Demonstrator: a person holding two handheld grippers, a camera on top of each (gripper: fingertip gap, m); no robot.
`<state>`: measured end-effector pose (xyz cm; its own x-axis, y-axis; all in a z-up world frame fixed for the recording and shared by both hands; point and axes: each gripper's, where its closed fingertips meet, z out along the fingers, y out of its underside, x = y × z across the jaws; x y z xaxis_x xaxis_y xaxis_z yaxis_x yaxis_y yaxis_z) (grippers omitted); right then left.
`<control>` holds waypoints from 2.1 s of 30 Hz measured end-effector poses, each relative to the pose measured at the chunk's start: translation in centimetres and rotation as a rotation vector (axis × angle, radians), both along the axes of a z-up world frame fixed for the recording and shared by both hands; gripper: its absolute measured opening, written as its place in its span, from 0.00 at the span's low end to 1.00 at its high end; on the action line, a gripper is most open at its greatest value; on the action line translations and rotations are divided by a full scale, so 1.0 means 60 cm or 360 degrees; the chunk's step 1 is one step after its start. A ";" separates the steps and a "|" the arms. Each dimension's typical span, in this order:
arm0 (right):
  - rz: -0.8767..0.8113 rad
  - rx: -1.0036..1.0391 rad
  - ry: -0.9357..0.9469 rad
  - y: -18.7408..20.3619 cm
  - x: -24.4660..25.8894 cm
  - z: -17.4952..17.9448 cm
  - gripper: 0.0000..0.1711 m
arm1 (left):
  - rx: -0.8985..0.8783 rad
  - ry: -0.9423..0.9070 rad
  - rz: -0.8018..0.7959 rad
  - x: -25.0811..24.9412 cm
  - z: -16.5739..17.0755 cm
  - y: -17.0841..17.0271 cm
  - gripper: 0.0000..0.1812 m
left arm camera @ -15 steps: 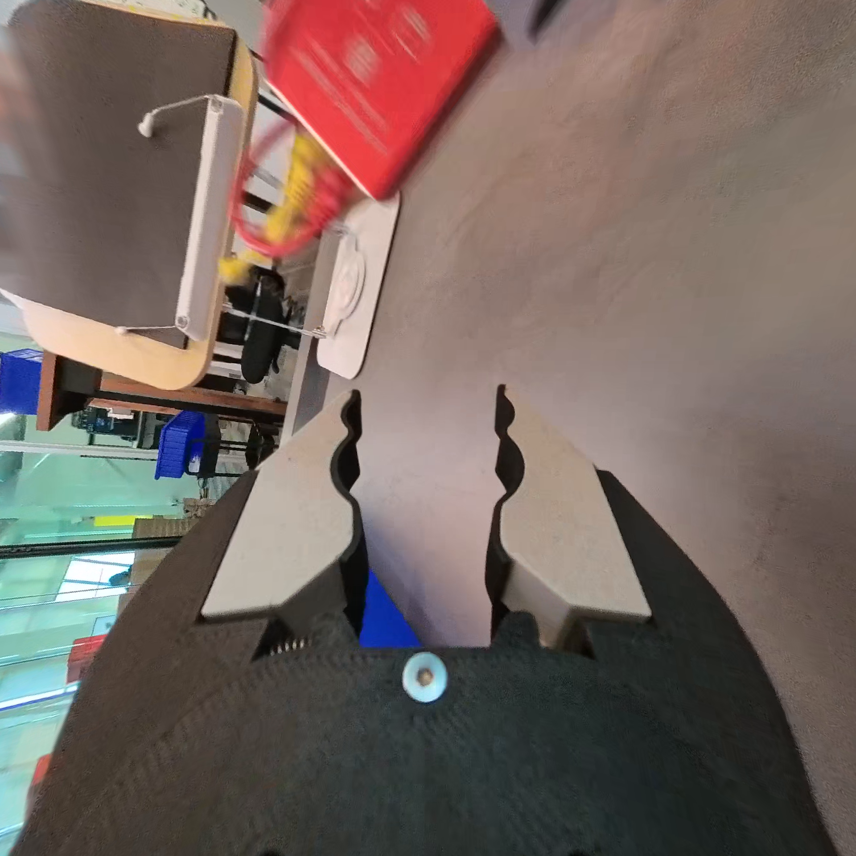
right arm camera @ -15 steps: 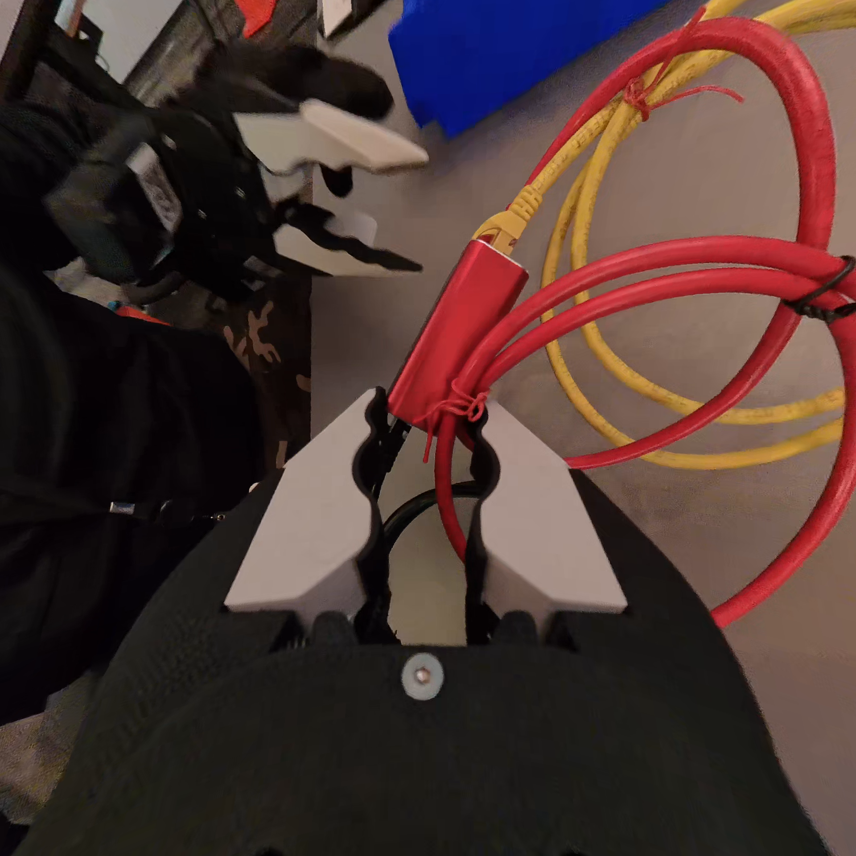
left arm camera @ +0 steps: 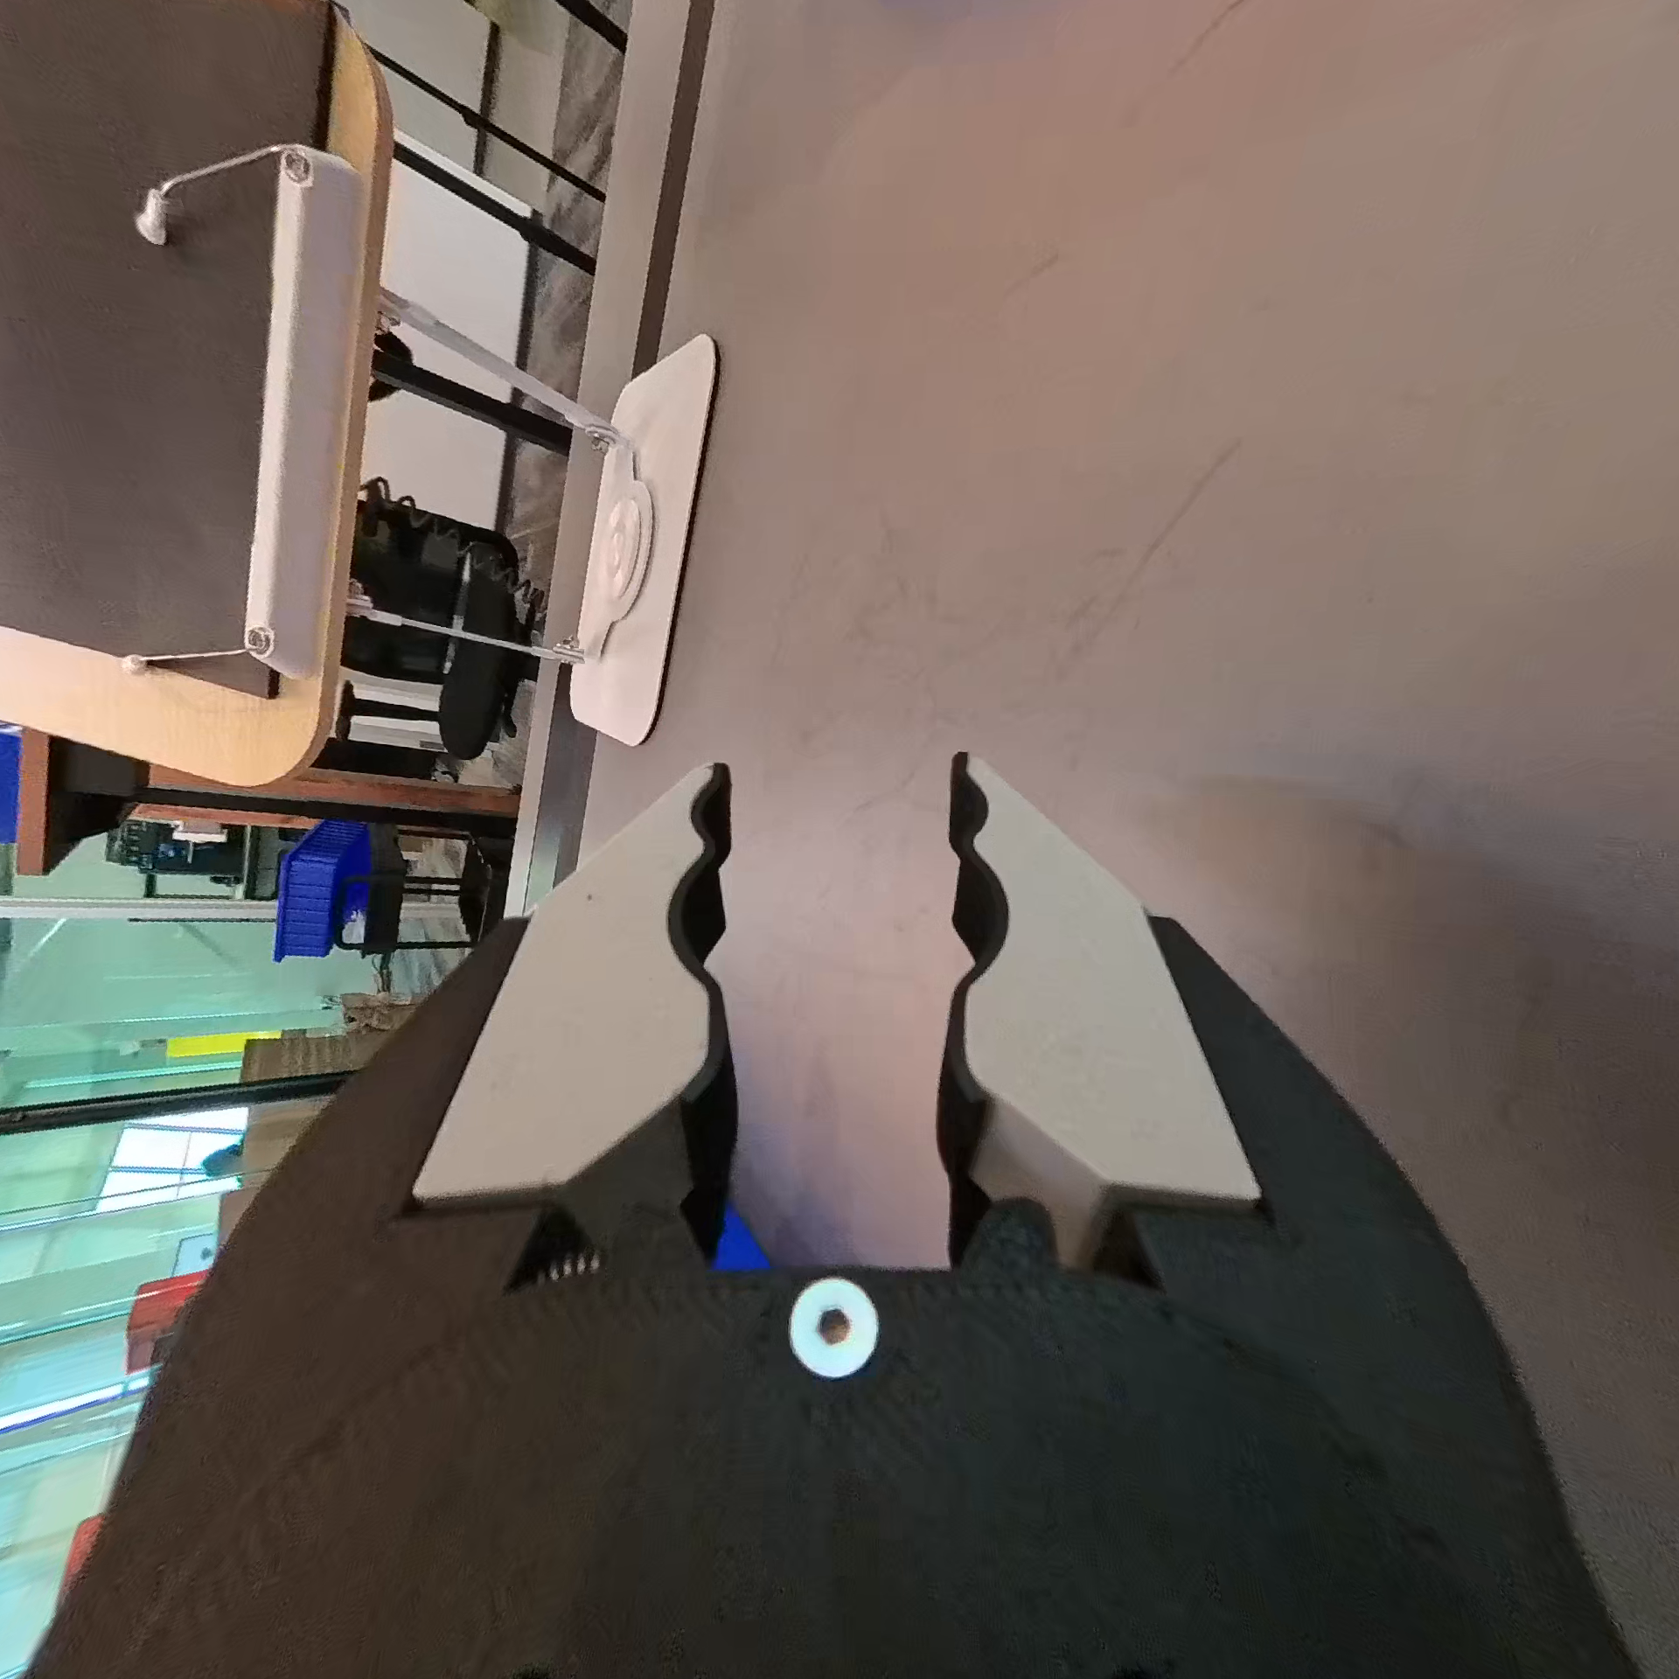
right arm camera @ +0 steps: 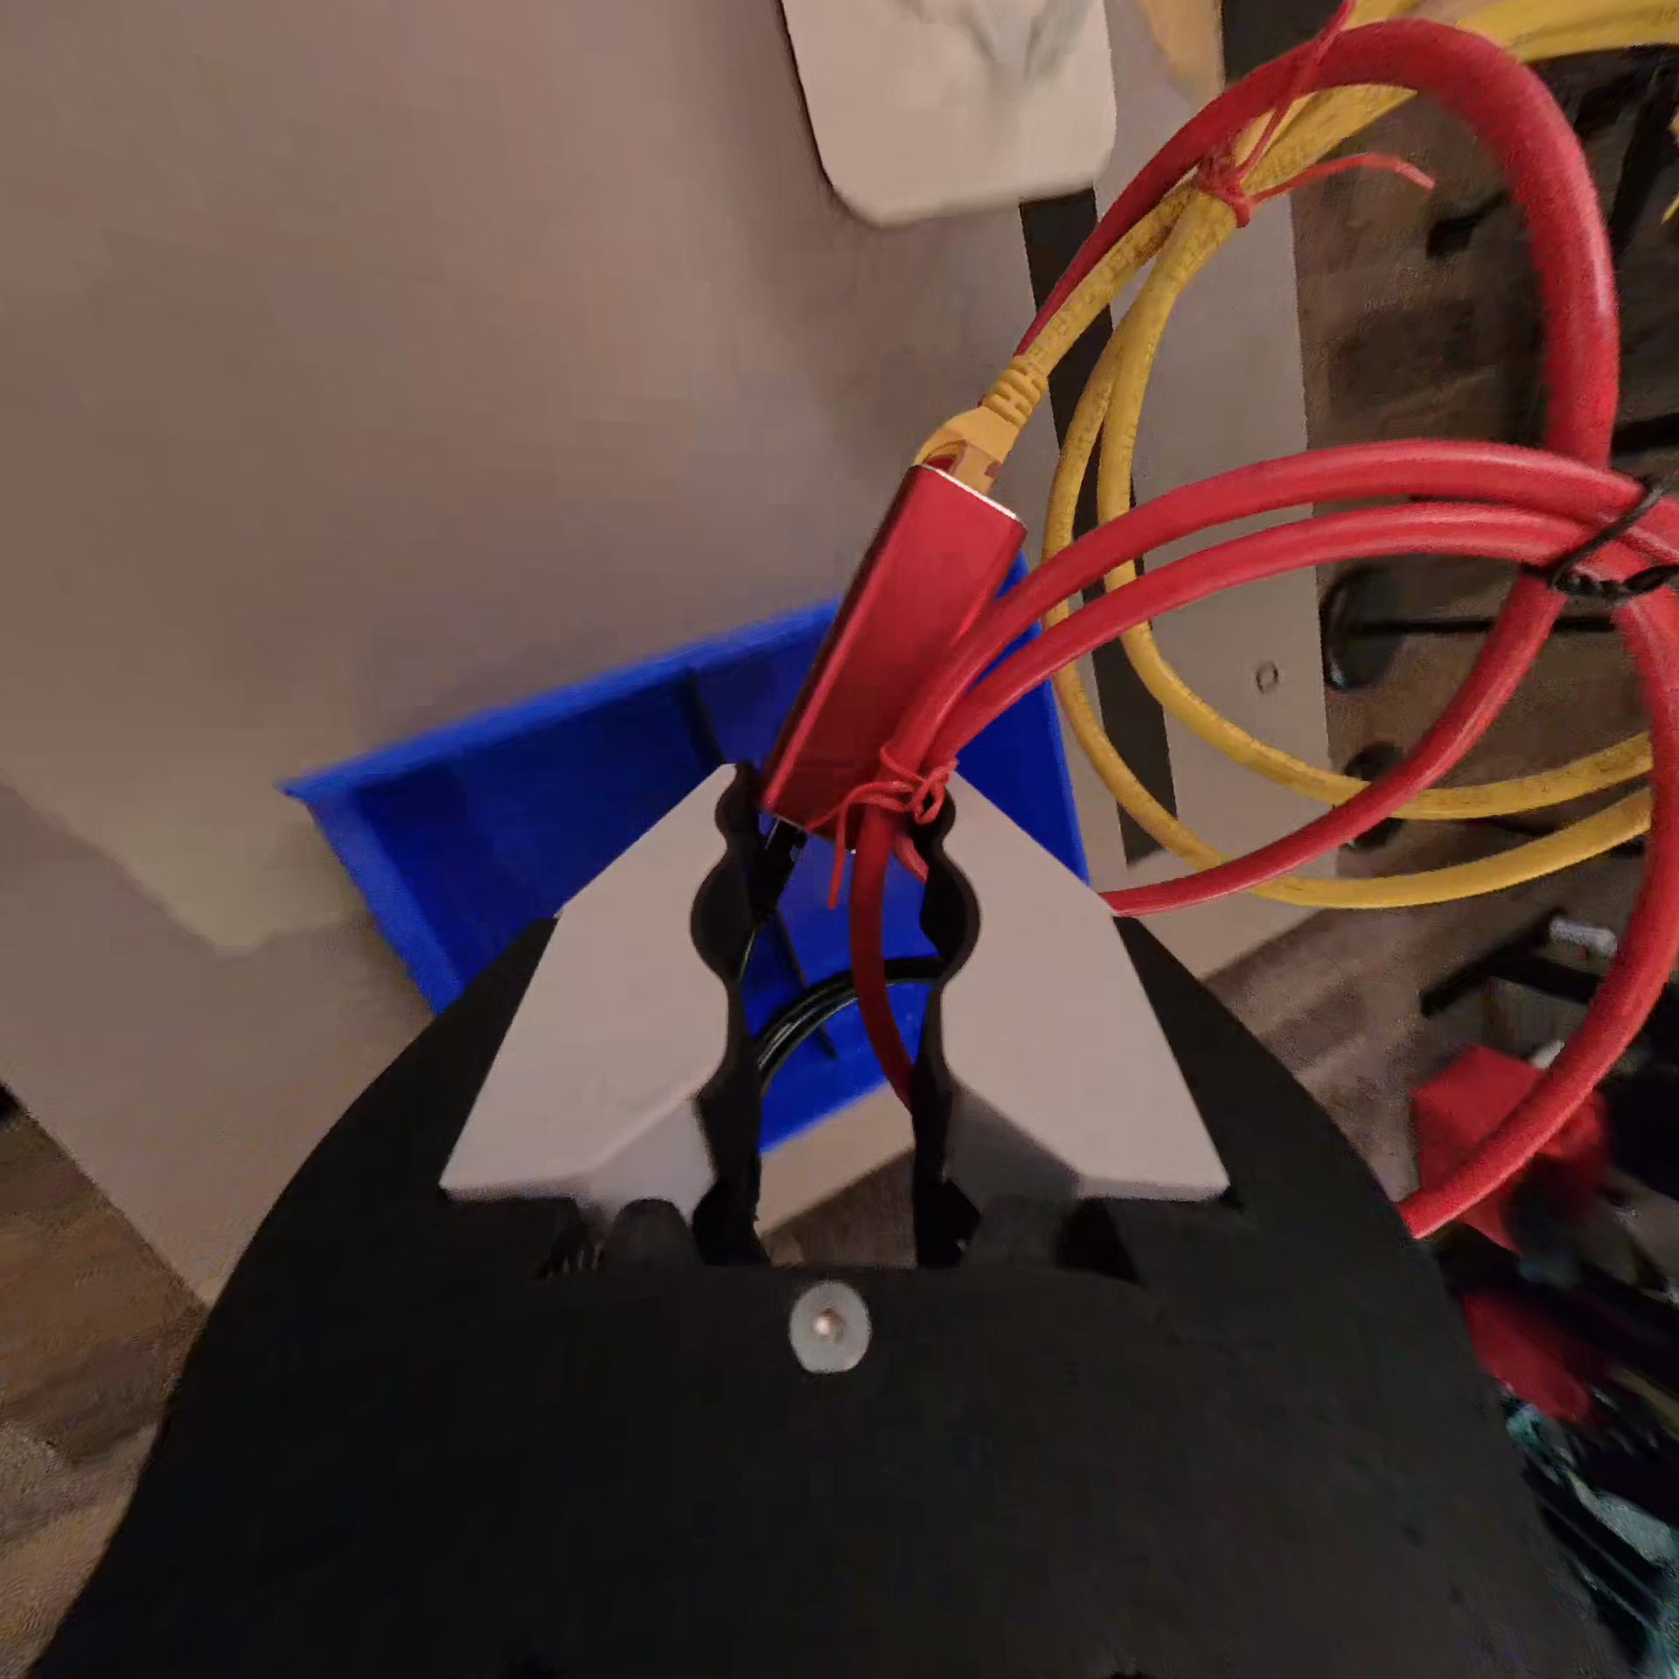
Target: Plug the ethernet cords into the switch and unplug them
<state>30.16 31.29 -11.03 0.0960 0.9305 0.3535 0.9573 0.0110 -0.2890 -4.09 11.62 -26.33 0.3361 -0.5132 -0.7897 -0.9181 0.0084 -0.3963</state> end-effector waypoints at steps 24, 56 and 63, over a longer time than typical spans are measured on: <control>0.0194 -0.0488 -0.1165 0.084 0.111 -0.232 0.18 | -0.0080 0.0050 -0.0076 0.022 -0.045 0.006 0.21; -0.0221 -0.0439 -0.0730 0.104 0.063 -0.190 0.40 | -0.0096 -0.0013 -0.0117 0.032 -0.028 0.000 0.21; -0.0348 -0.0204 -0.0233 0.031 0.040 -0.095 0.38 | 0.0008 -0.0052 -0.0011 -0.001 0.019 0.012 0.21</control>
<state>32.57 33.15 -16.74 0.2557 0.9313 0.2594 0.9645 -0.2276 -0.1337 -4.17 12.37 -25.20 0.3584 -0.5119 -0.7807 -0.9045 0.0166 -0.4261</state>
